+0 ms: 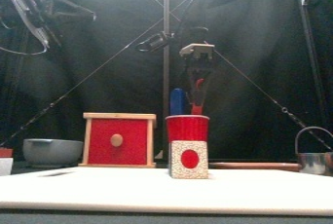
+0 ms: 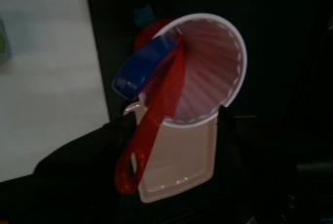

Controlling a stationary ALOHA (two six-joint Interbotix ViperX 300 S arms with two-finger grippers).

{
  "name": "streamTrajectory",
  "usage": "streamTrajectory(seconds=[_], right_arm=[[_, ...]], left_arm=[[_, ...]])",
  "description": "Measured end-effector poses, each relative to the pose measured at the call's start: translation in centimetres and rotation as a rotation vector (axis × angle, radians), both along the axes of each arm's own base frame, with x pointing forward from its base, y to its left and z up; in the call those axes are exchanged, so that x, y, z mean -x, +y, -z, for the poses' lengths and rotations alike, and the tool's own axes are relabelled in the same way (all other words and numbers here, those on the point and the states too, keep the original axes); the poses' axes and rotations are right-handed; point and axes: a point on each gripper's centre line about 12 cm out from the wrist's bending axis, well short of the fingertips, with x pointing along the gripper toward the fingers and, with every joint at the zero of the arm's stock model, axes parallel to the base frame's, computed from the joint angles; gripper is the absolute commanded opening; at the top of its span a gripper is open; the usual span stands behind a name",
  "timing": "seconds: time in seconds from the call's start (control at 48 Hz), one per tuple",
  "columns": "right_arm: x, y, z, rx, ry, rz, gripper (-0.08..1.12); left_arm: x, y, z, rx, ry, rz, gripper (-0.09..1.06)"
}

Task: Cut the sushi into 4 pieces with the knife
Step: Pick up the knife at its handle with right hand

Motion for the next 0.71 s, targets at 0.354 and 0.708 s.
streamTrajectory(seconds=[0.354, 0.708], right_arm=[[0.02, -0.04, 0.25, -0.015, 0.007, 0.005, 0.48], [-0.13, -0.83, -0.12, -0.055, -0.002, -0.003, 0.28]], left_arm=[[0.08, 0.16, 0.24, -0.001, 0.006, -0.008, -0.02], [0.11, 0.2, 0.2, 0.0, 0.005, -0.009, -0.02]])
